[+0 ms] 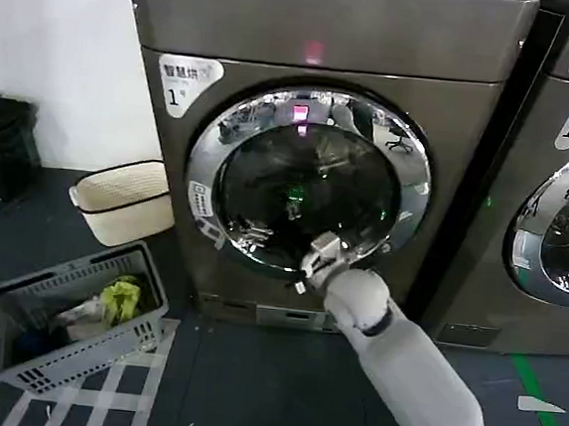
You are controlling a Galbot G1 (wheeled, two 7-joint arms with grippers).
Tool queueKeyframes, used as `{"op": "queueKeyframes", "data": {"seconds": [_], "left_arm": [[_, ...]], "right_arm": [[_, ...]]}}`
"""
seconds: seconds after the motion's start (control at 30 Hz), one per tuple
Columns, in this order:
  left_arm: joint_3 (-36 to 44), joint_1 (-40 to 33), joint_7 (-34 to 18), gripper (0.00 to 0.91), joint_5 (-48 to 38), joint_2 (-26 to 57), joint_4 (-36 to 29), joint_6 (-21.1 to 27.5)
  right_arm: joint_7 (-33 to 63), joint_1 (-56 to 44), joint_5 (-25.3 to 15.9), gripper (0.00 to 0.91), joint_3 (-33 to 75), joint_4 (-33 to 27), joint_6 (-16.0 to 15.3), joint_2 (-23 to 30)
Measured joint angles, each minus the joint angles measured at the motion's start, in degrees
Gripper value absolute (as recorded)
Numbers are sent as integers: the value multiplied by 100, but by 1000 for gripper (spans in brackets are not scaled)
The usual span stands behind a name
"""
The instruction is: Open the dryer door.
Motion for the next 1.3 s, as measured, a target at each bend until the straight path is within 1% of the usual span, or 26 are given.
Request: {"op": "queueKeyframes", "data": {"seconds": [0.33,0.73,1.3], "left_arm": [[-8,20,4,907,19,-39,-11,-15],[-18,56,8,907,25,-74,-21,-46],[13,93,8,907,73,-112,6,-108]], "right_arm": [[-45,246,-7,907,-165,-303,44,318],[-196,429,-138,907,-271,-709,167,612],[-445,614,-169,907,-417,-1273,315,846]]}}
